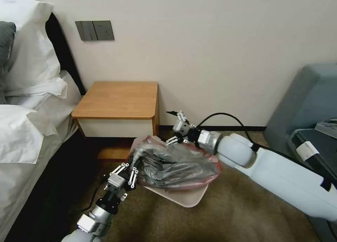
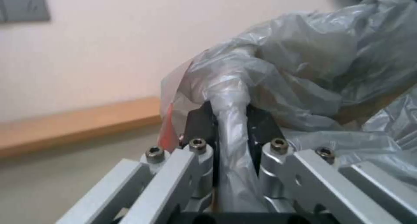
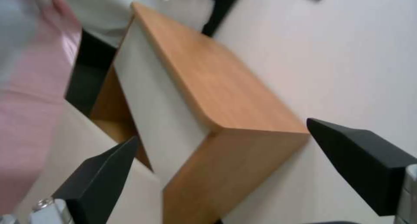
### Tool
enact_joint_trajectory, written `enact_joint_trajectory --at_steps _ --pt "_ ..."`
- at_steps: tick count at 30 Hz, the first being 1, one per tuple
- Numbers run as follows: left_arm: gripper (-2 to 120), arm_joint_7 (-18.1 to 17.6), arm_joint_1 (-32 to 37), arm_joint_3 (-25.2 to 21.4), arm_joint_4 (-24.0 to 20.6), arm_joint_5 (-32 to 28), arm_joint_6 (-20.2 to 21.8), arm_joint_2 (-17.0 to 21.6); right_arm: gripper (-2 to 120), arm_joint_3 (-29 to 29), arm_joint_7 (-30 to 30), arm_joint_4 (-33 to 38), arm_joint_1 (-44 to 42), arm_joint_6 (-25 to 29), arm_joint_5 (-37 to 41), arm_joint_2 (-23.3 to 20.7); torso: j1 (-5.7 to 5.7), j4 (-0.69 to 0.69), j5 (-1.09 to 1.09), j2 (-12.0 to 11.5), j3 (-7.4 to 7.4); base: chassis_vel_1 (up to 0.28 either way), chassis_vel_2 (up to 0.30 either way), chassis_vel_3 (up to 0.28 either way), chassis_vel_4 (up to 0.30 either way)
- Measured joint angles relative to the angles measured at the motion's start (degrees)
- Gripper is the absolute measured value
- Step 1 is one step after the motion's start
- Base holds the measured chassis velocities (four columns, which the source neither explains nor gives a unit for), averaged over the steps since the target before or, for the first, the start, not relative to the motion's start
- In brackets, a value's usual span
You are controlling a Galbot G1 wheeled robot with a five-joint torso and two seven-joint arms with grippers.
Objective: Pick up the garbage bag from the table and place it over the trash can.
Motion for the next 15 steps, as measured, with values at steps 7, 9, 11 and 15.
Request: enact_joint_trajectory --at_steps 7,9,11,15 --pt "8 -10.0 0.2 0.9 0.5 -2.2 8.8 -0.2 100 12.4 4.1 10.2 -12.2 1.3 2.1 -3.7 -0.01 0.0 -0.01 0.0 -0.01 0.0 0.0 0.0 0.0" --pt "8 -13.9 0.0 1.5 0.6 -3.3 12.4 -0.3 100 15.5 9.1 15.2 -17.9 0.7 5.5 -3.8 -0.01 0.01 -0.02 0.0 -0.01 0.0 0.0 0.0 0.0" --pt "8 -16.2 -0.3 1.8 0.6 -3.7 14.2 -0.4 100 17.1 12.8 18.7 -21.6 -0.2 8.6 -3.2 -0.01 -0.02 -0.01 0.0 -0.01 0.0 0.0 0.0 0.0" --pt "8 -21.3 -0.5 2.0 -0.1 -5.2 17.8 -0.8 100 17.1 21.6 24.8 -26.6 -3.4 18.0 -0.9 -0.01 0.0 -0.01 0.0 -0.01 0.0 0.0 0.0 0.0"
